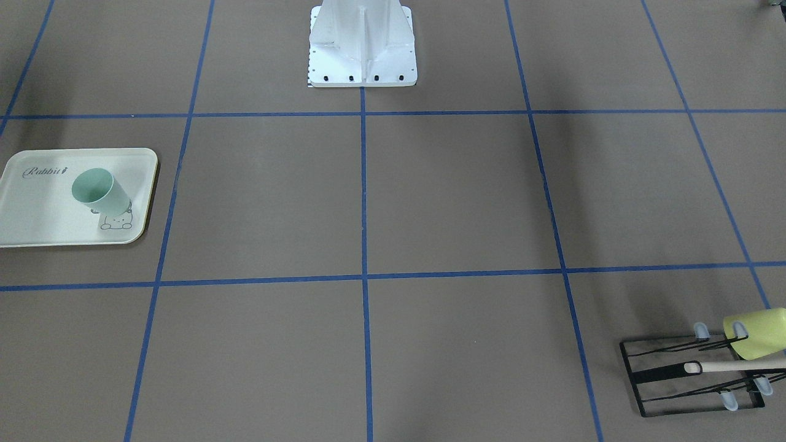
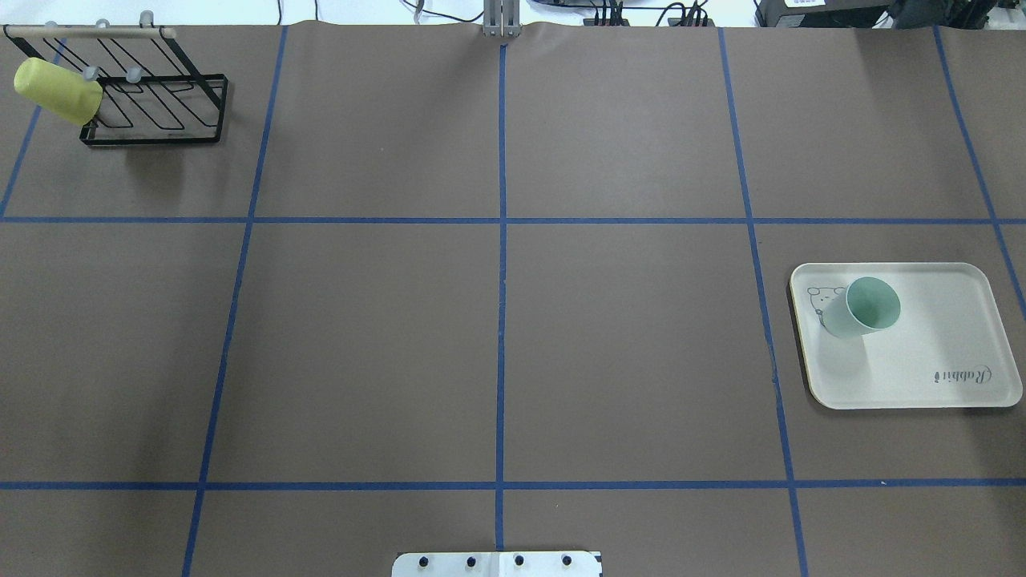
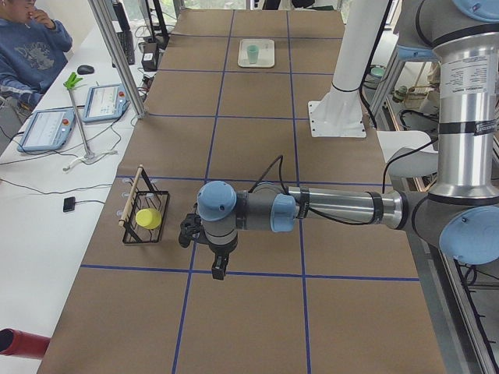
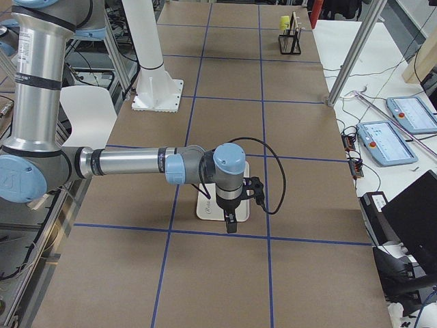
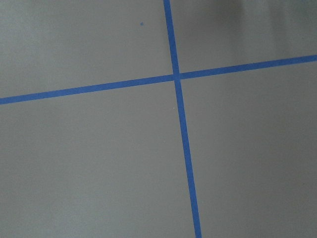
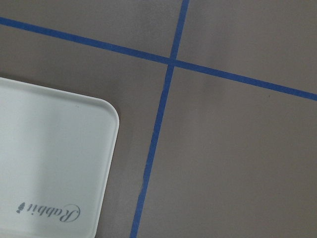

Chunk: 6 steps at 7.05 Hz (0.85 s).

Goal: Left arm grabs green cup and hands to right arm on tray

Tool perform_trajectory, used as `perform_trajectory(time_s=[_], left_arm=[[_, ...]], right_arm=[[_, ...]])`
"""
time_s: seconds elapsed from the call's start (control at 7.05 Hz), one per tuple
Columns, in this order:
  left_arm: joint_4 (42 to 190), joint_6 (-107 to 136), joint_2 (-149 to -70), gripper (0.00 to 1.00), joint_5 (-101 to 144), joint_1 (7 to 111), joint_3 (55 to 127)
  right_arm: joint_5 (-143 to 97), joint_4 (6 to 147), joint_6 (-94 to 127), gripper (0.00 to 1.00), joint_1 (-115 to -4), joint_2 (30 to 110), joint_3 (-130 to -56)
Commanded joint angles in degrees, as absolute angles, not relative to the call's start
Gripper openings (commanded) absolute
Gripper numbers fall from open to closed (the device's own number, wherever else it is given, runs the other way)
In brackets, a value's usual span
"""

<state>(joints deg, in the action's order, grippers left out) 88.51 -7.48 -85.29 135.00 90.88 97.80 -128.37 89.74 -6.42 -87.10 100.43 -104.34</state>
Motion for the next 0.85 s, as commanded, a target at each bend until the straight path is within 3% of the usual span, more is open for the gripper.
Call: perform_trajectory(time_s=[0.0,0.71], left_arm=[[88.5,-7.5,-85.3,1.00,135.1,90.9,97.8],[88.6,-7.6,-85.3,1.00,135.0,90.9,97.8]], right_arm=[[-128.4,89.7,-6.4,0.99,-87.1,100.4,-104.0],[-128.4,89.7,-6.4,0.99,-87.0,100.4,-103.4]])
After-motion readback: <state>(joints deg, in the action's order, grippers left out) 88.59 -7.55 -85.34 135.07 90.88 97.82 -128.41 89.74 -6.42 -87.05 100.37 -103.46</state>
